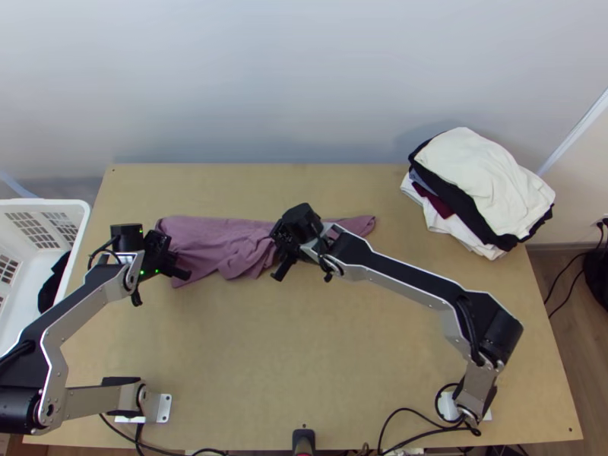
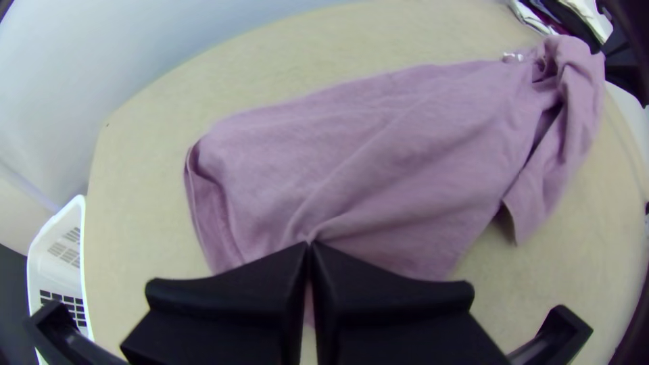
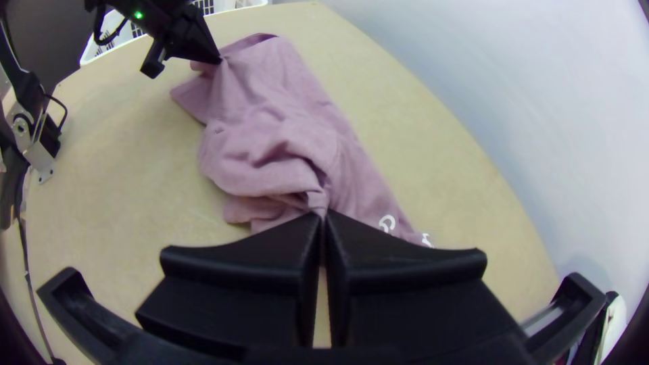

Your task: Fold the t-shirt

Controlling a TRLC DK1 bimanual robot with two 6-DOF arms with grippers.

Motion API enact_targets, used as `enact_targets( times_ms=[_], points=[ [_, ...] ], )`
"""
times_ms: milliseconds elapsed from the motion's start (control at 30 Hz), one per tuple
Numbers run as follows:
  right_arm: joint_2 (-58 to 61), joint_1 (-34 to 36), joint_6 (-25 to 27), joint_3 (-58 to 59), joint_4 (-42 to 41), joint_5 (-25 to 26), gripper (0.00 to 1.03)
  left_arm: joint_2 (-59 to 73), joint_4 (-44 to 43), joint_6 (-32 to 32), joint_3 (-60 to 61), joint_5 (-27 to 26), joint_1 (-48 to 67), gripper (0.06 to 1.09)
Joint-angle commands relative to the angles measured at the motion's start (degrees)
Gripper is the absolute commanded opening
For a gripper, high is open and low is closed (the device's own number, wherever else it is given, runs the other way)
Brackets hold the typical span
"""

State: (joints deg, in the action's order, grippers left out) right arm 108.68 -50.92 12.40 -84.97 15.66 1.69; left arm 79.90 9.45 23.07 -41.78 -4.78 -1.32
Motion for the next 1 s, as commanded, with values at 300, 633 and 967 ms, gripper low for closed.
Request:
enact_targets(
  times_ms=[300, 633, 967],
  points=[
    [-10.9, 1.2, -1.1, 8.0, -0.8, 2.0, 0.03, -2.1, 0.0, 2.4, -2.0, -0.5, -7.0, 0.09],
    [-19.4, 0.9, -4.7, 16.7, -1.7, 2.0, 0.03, -3.4, 1.1, 2.9, -1.4, -2.5, -7.6, 0.09],
    [-28.3, 3.1, -5.0, 20.2, -2.3, 2.0, 0.03, -2.6, 3.8, 0.6, -6.9, -3.3, -9.5, 0.09]
  ],
)
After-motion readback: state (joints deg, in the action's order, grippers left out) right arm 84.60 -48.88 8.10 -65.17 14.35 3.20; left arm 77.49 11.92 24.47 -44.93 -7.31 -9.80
